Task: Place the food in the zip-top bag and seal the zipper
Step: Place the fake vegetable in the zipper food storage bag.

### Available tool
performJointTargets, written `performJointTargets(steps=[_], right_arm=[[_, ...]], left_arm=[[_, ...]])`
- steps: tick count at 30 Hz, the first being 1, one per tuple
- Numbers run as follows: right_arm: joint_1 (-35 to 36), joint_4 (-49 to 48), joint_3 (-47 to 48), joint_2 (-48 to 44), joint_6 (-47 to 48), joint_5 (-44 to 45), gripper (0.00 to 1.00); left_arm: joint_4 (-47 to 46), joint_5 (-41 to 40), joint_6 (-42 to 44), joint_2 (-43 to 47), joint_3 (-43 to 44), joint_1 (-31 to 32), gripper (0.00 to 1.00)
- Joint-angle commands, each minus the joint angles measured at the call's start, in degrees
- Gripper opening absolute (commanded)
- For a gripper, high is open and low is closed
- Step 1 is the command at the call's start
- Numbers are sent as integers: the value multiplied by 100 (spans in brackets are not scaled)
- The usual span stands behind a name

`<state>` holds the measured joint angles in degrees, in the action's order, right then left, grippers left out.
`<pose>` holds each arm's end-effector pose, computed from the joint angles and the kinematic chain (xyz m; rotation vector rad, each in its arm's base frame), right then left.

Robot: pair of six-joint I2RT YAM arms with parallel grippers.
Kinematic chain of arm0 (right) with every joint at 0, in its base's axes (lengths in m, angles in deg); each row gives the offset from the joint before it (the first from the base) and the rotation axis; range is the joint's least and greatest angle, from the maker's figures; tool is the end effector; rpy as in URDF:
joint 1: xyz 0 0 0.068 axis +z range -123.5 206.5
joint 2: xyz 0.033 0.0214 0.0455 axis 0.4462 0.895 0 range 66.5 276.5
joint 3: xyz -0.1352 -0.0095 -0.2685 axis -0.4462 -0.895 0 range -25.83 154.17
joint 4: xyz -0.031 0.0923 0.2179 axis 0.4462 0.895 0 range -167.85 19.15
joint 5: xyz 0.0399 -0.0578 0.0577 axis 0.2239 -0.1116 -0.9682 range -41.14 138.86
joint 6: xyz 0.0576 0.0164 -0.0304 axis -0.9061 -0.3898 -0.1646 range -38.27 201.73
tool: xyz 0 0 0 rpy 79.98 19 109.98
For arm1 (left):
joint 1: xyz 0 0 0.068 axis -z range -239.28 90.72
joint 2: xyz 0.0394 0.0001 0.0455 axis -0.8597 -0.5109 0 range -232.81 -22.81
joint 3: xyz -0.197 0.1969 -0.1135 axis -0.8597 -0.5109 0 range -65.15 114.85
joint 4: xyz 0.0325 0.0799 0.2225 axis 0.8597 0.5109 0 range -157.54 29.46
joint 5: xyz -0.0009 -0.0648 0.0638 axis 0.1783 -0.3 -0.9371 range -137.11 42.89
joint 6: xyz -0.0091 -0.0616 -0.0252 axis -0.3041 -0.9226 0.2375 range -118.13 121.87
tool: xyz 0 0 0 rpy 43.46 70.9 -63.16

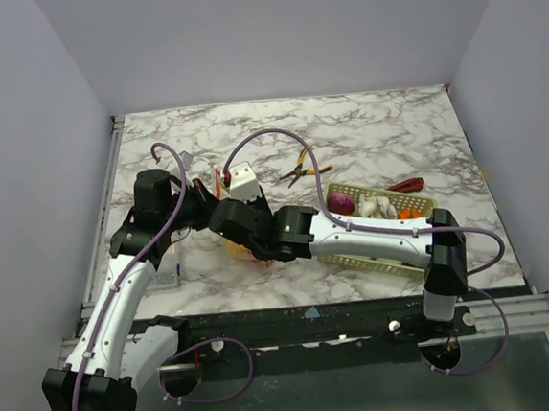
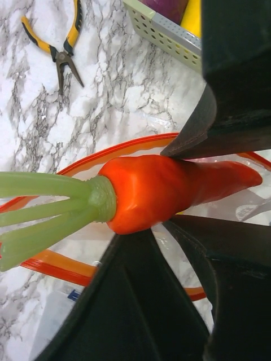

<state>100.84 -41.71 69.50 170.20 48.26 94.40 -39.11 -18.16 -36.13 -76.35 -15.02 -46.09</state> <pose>0.1437 0.3707 0.3470 -0.3789 2.0548 0.1884 0.1620 -0.0646 0.3320 -0.1650 2.2297 -1.0470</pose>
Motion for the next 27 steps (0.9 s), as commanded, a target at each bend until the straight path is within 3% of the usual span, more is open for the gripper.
performJointTargets(steps=[1,10,16,22,27], right_arm=[[-81,322,399,300,147,-129,51],[-324,1154,1810,858,903,-250,65],[-402,1521,2467,688,1242,-635,75],[-777,754,1144,-212,833,-1638,77],[-947,523,93,-997,1005,-1728,75]], left_arm=[[-169,133,89,-18,34,-1,0],[-78,55,377,-61,71,-2,0],[446,-408,877,-261,441,-7,0],[532,-584,939,-255,327,-9,0],[792,-711,1108,-256,353,-1,0]])
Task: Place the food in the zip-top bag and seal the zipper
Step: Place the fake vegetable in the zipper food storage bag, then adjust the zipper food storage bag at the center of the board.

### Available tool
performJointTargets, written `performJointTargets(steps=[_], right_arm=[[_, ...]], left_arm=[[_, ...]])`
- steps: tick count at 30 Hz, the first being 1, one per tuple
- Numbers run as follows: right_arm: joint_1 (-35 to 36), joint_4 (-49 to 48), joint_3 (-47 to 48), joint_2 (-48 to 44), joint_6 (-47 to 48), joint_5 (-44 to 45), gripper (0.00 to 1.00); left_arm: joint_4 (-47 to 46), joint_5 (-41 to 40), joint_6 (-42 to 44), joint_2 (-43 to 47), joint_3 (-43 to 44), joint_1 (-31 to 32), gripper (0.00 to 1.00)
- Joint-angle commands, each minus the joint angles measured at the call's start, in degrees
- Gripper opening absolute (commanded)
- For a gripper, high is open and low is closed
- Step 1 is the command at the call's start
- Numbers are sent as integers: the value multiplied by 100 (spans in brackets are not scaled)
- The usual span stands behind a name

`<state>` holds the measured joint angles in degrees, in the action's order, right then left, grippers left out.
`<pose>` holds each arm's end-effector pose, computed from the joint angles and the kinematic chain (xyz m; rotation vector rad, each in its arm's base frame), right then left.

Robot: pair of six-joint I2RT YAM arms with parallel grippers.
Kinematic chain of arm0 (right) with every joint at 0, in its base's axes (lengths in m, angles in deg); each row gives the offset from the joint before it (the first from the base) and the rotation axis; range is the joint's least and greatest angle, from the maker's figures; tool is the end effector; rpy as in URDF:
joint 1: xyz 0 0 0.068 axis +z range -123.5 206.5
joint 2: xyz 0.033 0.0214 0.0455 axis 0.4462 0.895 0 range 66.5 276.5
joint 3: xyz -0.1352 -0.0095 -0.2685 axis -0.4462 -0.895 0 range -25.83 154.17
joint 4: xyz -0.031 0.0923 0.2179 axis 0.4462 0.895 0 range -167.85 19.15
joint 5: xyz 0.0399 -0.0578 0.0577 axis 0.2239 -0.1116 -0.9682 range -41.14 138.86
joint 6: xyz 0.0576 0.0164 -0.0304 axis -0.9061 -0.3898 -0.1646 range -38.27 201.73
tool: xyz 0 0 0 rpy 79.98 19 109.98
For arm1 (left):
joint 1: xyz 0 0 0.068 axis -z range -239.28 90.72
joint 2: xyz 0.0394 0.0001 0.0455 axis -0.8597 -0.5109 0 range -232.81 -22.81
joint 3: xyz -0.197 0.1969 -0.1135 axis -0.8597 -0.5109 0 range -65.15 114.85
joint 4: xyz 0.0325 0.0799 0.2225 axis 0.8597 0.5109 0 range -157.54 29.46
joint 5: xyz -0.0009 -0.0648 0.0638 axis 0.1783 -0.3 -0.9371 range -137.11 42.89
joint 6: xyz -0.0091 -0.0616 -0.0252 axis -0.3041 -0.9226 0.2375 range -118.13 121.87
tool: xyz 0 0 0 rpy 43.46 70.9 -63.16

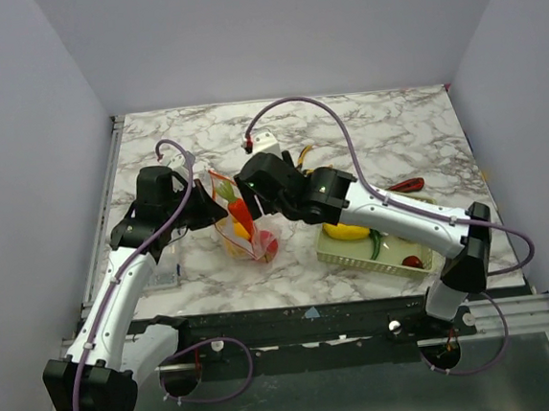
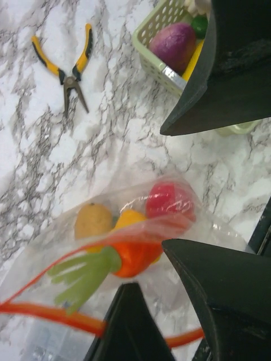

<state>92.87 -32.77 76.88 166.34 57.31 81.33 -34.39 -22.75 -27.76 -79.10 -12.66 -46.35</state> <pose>0.1769 0.3325 0.3929 -0.5140 2.1220 0.2404 0.1703 -0.0617 0.3285 -0.0879 2.2897 -0.8710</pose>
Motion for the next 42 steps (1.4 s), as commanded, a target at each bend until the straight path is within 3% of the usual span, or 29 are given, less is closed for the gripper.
performJointTargets(steps=[1,8,12,16,19,23,25,32,36,39,42], right_arm=[[-150,-457,-781,-806,155,-492,76],[-147,-2003,-1853,-1262,-318,-1561,70],[-150,-2637,-2148,-1100,-787,-1206,68],[-148,-2786,-1884,-577,-473,-840,64],[-150,-2832,-1799,-341,-500,-238,48],[-148,-2590,-1403,-79,-222,42,12],[-146,-2367,-1213,-71,-298,135,9],[-151,-2741,-1514,-350,-108,-45,9],[-150,-2291,-1166,-357,-20,-513,26],[-150,-1700,-971,-534,47,-745,31],[-149,-1464,-1144,-1013,158,-785,49]], left_arm=[[398,-286,269,35,140,26,0],[270,71,-18,100,356,26,0],[308,7,-105,91,347,26,0],[235,126,-132,66,359,26,0],[333,33,-57,64,431,26,0],[582,-395,198,118,661,26,0],[581,-535,313,130,701,26,0],[739,-939,749,-254,1018,25,0],[610,-1001,787,-240,952,26,0],[479,-987,876,-162,832,23,0],[392,-1137,958,-128,719,26,0]])
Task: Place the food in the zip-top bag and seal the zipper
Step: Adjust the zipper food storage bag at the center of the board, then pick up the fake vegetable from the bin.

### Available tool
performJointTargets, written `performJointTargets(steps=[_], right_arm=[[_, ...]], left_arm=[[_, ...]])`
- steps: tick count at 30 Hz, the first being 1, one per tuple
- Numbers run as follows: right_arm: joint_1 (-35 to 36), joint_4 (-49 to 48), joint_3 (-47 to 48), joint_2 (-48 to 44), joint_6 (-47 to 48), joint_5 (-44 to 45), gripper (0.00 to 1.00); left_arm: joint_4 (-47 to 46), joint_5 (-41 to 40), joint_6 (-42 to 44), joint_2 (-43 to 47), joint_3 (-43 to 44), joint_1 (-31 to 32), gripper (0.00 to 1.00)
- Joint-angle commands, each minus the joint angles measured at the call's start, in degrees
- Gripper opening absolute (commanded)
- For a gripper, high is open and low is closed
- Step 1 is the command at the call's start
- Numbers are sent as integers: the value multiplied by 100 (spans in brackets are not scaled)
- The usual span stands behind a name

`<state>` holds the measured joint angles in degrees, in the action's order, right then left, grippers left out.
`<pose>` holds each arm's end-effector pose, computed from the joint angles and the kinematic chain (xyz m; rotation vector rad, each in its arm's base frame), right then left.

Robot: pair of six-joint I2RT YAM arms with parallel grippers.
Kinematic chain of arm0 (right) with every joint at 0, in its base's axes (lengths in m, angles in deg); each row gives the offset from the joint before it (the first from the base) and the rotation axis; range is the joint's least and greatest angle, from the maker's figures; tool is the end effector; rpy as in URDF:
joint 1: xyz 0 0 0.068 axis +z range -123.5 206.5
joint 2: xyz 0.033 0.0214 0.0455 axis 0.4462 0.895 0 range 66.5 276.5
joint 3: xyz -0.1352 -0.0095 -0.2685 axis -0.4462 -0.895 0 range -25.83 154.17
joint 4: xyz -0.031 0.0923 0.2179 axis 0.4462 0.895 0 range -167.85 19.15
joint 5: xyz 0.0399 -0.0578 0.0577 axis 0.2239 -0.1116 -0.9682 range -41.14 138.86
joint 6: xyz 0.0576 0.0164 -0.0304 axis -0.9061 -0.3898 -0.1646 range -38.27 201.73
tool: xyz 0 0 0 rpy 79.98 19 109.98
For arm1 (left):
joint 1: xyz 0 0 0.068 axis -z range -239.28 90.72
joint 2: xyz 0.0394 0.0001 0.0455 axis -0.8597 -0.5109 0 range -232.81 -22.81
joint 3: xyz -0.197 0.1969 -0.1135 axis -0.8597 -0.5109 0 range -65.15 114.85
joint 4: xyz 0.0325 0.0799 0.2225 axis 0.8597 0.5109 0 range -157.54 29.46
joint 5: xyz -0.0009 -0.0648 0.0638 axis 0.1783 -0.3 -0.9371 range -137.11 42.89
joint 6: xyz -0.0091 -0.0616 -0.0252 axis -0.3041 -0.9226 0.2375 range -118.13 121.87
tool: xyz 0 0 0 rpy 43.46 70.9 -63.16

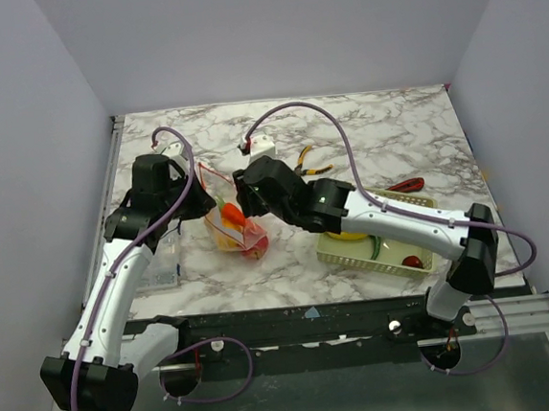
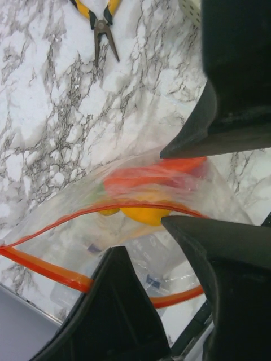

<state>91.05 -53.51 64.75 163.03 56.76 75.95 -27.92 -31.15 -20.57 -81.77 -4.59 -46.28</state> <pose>0.1871 0.3362 0.3798 -0.4273 2.0259 0.4782 0.1787 -0.0564 0.3532 -0.0322 2.2830 -0.6422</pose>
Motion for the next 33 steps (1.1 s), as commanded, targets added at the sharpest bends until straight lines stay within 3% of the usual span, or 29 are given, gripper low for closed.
performJointTargets(steps=[1,3,7,11,15,19,25,33], right_arm=[[39,624,-92,-877,233,-133,53],[31,735,-401,-1375,208,219,57],[-12,989,-1280,-2290,-290,1183,52],[-735,1559,-2247,-3077,-1096,1527,50],[-1914,2100,-3228,-3672,-2282,1121,50],[-2803,1915,-4220,-3842,-2752,192,50],[-2899,2486,-5110,-4224,-4433,246,45],[-2904,1940,-5979,-4815,-4543,150,43]], left_arm=[[-272,-340,248,148,-117,19,0],[-300,-279,253,135,-173,20,0],[-426,-163,256,110,-313,19,0],[-317,-234,266,34,-194,2,0],[-522,26,251,159,-391,-7,0],[-401,155,206,-11,-262,-86,0],[-527,277,179,24,-406,-193,0],[-622,658,116,40,-471,-271,0]])
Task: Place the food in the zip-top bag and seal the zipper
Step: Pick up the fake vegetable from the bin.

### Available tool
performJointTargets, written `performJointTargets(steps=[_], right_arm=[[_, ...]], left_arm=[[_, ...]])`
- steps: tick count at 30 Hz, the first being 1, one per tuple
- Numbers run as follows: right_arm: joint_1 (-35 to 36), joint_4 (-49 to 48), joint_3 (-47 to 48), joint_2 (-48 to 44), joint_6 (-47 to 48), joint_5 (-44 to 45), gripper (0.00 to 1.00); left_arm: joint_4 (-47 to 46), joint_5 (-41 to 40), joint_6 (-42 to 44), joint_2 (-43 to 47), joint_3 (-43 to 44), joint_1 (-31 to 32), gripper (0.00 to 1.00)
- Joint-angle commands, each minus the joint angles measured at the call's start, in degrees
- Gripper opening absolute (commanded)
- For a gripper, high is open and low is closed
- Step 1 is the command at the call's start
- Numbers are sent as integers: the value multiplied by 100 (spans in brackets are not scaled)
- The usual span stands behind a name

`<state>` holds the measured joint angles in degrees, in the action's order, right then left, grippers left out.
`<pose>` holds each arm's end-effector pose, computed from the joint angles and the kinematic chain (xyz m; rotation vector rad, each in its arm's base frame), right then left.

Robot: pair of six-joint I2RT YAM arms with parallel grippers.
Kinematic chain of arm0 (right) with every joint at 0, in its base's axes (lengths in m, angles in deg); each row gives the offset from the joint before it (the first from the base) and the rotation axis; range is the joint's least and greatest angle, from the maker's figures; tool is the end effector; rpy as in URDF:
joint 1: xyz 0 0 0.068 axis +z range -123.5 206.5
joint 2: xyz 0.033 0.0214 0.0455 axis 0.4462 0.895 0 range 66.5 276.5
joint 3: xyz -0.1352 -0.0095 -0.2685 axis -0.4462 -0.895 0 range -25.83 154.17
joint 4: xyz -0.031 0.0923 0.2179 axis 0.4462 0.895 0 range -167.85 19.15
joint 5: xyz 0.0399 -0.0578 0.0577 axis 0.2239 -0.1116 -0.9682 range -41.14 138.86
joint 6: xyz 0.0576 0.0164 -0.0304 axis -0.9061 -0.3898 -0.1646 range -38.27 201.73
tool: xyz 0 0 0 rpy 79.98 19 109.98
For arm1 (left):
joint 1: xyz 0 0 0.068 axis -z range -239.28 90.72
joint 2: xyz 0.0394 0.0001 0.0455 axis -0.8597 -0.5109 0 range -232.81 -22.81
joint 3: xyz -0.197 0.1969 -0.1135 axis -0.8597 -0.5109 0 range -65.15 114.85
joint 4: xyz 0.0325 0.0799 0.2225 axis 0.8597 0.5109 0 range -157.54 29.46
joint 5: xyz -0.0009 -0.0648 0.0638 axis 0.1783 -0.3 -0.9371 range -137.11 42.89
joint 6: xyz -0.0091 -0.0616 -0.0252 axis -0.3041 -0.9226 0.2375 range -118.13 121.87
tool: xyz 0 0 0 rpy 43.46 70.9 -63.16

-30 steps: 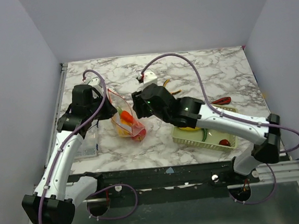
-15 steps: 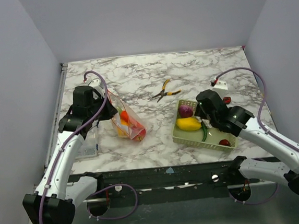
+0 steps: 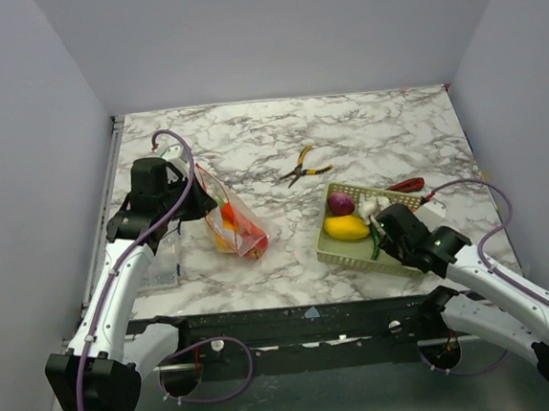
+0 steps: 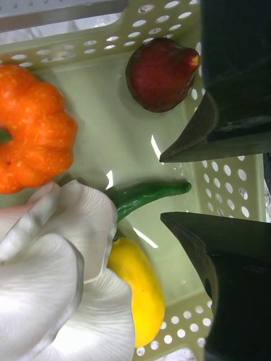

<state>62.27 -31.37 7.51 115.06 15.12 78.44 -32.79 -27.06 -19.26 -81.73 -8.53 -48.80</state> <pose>0.1063 0.0439 0.2268 0.8052 2.3079 0.0756 0.1844 -0.0528 0.3404 -0.0115 2.2595 -0.6882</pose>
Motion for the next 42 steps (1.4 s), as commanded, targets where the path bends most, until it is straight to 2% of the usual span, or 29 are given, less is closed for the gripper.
performJointTargets(steps=[1,5,12,15,17,20,25,28,31,36,42], right_arm=[[-24,-391,-336,68,-379,-123,43],[-25,-911,-344,628,-39,-235,44],[-19,-961,145,1967,380,-144,46],[-28,-898,208,2315,438,-167,47],[-25,-854,246,2427,453,-109,44],[-19,-714,382,2428,565,-74,28],[-24,-107,827,2339,719,-110,14],[-20,-90,922,2184,817,-465,4],[-25,59,955,2044,769,-631,0],[-23,429,1052,1796,682,-763,0],[-20,218,1024,1221,983,-1084,0]], left_arm=[[-121,281,-14,22,-64,-20,0],[-180,303,-14,39,-107,-22,0],[-206,366,-14,96,-191,-22,0],[-212,337,-23,84,-188,-20,0],[-209,403,-32,28,-161,-20,0],[-206,413,-41,-35,-142,-20,0],[-205,412,-40,-77,-171,-20,0],[-232,542,-75,-111,-151,-20,0],[-223,563,-80,-112,-158,-22,0],[-243,612,-101,-51,-187,-20,0],[-258,636,-120,-75,-200,-20,0]])
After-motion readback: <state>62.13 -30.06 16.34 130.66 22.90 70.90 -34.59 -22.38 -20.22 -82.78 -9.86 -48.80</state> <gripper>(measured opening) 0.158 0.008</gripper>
